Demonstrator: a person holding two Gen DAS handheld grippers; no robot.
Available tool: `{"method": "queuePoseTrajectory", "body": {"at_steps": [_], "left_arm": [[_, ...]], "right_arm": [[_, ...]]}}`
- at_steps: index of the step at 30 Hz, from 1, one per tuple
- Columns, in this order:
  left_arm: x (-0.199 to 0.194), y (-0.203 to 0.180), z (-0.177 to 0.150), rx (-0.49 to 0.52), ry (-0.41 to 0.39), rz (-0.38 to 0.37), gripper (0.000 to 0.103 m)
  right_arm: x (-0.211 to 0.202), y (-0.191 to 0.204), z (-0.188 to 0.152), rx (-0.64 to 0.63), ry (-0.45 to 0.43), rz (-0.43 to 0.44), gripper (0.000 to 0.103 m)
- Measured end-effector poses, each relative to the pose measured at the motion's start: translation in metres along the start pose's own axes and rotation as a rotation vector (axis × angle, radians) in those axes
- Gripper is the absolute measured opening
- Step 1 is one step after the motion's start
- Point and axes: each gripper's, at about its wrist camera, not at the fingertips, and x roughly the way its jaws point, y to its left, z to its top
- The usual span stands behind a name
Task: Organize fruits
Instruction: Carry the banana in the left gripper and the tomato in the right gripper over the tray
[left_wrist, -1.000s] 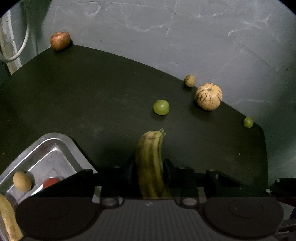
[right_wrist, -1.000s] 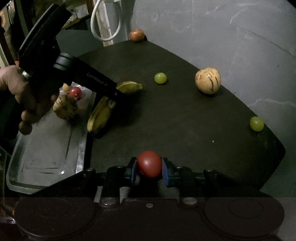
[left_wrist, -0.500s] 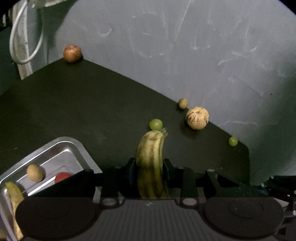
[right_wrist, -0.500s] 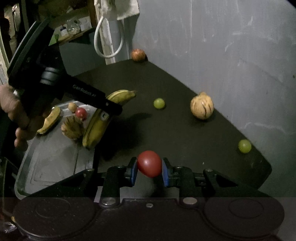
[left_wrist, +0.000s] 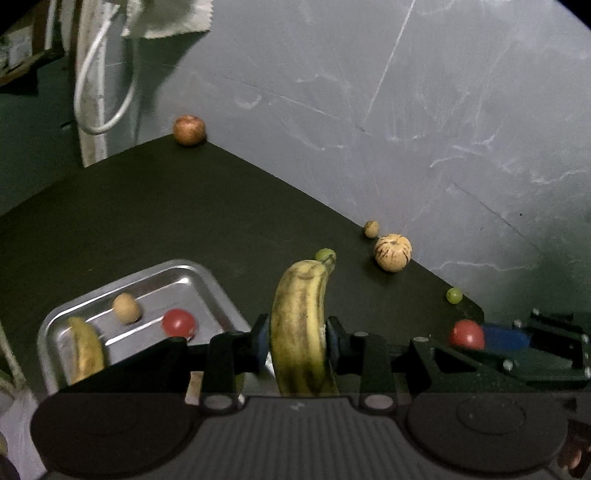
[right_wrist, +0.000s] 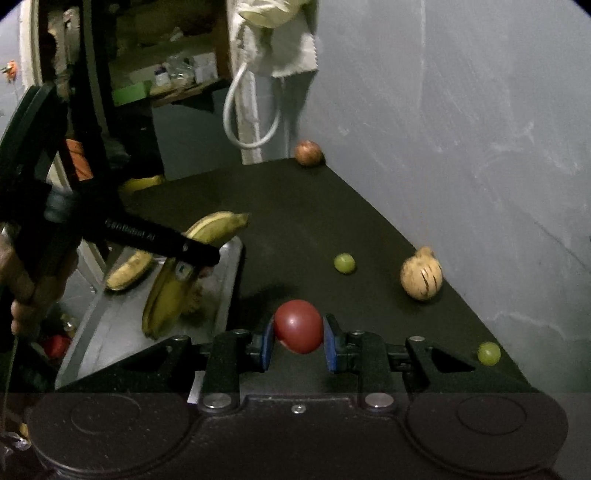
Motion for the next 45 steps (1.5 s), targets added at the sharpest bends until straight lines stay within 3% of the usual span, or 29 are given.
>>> {"method": "queuePoseTrajectory", "body": {"at_steps": [11,19,45], "left_arm": [[-0.059,0.029,-0.038,-0.121,-0.063,0.094,0.034],[-0.078,0.058,-0.055,-0.178,-0.067,0.157,0.034],[0.019,0.107,-0.018,0.005,0.104,0.120,0.034]], "right_arm": [[-0.008,0.039,0.023,-0.104,-0.053,0.102,0.029],[-0.001,0.065,0.030,-0.165,-0.048,0.181,0.029],[0.080,0.100,0.018,-0.132,0.135,0.198,0.029]]}}
